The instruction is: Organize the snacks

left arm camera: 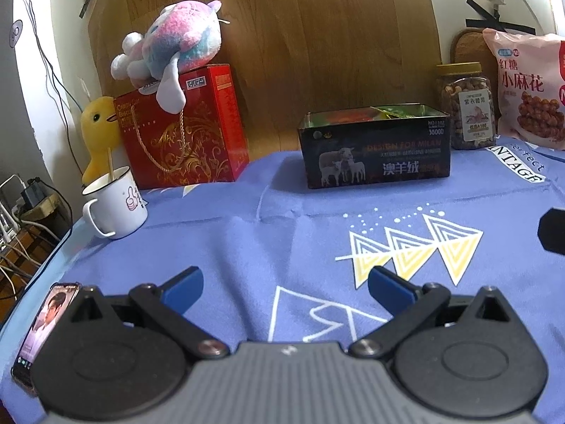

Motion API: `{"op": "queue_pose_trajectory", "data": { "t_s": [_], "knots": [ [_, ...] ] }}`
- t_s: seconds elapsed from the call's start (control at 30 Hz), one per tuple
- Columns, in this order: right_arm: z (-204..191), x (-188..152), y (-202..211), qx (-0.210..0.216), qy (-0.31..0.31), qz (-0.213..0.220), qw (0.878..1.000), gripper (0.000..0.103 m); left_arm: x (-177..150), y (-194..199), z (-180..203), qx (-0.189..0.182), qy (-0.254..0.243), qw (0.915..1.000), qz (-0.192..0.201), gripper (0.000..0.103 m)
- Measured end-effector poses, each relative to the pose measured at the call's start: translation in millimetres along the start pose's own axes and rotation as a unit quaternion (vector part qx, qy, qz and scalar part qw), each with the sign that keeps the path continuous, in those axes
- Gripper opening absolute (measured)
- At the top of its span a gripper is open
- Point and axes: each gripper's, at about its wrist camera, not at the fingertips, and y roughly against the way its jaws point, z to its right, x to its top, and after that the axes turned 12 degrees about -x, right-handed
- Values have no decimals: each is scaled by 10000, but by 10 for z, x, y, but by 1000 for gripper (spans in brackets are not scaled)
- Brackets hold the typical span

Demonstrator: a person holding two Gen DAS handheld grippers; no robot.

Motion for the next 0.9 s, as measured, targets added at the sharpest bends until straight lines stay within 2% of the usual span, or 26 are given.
{"op": "queue_pose_trajectory", "data": {
  "t_s": [0.9],
  "knots": [
    [10, 21, 28, 39, -55, 42, 10000, 95, 3, 35, -21, -25, -60, 9999, -141, 103]
  ]
}}
